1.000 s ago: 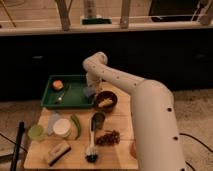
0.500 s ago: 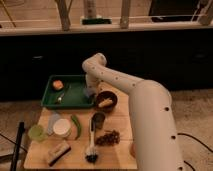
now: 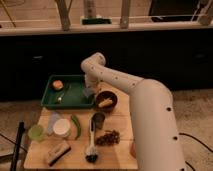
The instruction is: Wipe tray with sponge
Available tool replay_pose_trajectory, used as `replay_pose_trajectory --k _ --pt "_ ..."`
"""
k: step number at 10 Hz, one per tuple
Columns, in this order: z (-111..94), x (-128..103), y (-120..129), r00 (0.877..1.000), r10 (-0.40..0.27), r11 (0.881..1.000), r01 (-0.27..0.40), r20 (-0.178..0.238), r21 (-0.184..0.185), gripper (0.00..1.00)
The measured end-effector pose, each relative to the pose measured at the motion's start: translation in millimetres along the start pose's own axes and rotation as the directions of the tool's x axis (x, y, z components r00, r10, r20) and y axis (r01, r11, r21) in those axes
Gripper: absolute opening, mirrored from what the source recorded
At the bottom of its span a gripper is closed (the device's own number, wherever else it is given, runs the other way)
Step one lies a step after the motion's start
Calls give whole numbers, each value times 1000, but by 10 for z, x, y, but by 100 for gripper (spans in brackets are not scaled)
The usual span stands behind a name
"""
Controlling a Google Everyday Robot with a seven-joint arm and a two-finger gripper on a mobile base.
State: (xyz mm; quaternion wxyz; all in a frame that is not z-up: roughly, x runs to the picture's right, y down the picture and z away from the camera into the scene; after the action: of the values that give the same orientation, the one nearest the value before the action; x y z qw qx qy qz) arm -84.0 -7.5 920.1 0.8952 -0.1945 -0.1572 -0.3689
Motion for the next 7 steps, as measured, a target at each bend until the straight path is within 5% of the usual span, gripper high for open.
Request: replay_pose_trajectory --k 3,7 --pt "-387 -25 -188 997 -75 997 76 -20 27 0" --pt "-419 -184 -404 980 -200 979 200 9 48 0"
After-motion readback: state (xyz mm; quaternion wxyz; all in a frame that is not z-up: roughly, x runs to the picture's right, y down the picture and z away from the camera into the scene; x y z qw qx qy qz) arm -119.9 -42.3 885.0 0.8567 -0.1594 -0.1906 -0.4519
